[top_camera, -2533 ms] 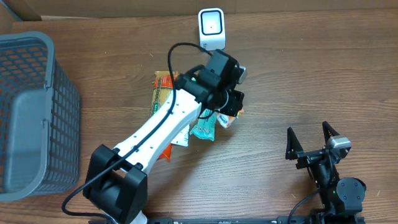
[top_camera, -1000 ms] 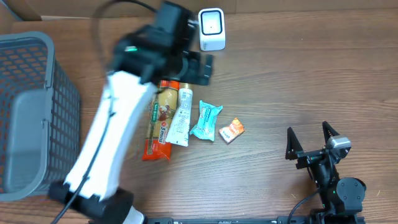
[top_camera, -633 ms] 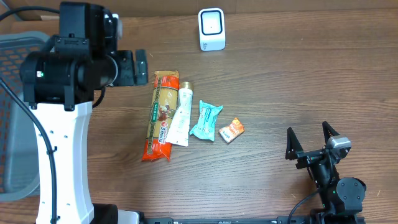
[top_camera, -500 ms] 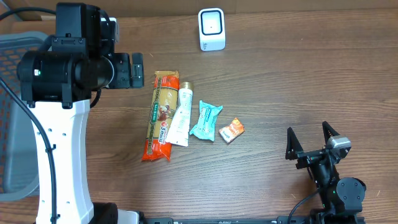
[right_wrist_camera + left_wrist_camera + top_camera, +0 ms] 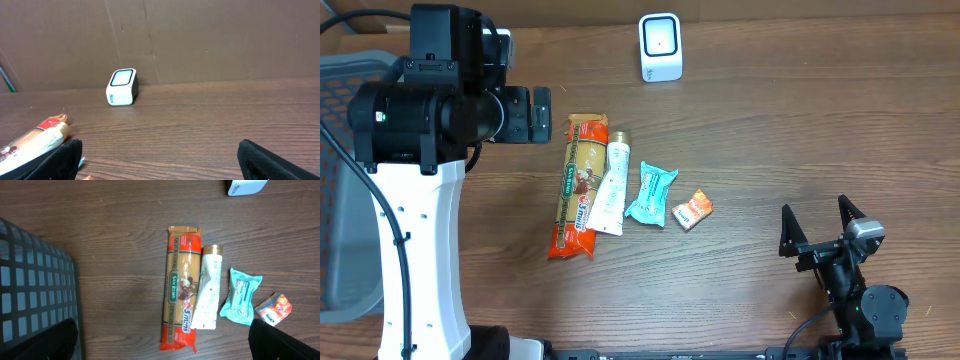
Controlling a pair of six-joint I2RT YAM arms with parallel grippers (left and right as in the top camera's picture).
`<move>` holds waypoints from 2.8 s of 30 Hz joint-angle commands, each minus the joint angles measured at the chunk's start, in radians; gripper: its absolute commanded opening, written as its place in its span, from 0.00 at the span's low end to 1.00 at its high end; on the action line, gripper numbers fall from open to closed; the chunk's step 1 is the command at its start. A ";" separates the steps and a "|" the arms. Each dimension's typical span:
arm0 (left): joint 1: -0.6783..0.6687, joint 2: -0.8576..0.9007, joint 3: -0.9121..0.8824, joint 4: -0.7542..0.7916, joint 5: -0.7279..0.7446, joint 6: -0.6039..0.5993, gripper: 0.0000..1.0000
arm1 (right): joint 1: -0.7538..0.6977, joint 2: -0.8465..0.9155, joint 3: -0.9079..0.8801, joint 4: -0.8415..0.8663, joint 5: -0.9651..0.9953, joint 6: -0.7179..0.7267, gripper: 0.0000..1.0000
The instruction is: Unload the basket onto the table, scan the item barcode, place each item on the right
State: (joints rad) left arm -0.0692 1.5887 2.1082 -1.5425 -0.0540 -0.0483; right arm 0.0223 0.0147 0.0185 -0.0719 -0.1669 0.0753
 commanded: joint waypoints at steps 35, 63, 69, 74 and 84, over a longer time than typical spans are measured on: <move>0.005 0.006 0.008 -0.002 -0.008 0.019 1.00 | 0.008 -0.012 -0.011 0.004 0.005 0.006 1.00; 0.005 0.006 0.008 -0.002 -0.008 0.019 1.00 | 0.011 0.916 1.015 -0.693 -0.430 0.060 1.00; 0.005 0.006 0.008 -0.002 -0.008 0.019 1.00 | 0.011 1.244 1.334 -1.030 -0.415 0.021 1.00; 0.005 0.006 0.008 -0.002 -0.008 0.019 1.00 | 0.011 1.398 1.363 -0.986 -0.450 0.032 1.00; -0.003 0.008 0.008 -0.002 -0.007 0.019 1.00 | 0.171 1.570 1.362 -0.901 -0.338 0.013 0.91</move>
State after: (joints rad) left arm -0.0704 1.5906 2.1082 -1.5455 -0.0574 -0.0483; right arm 0.1188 1.5528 1.3613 -0.9787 -0.6262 0.1005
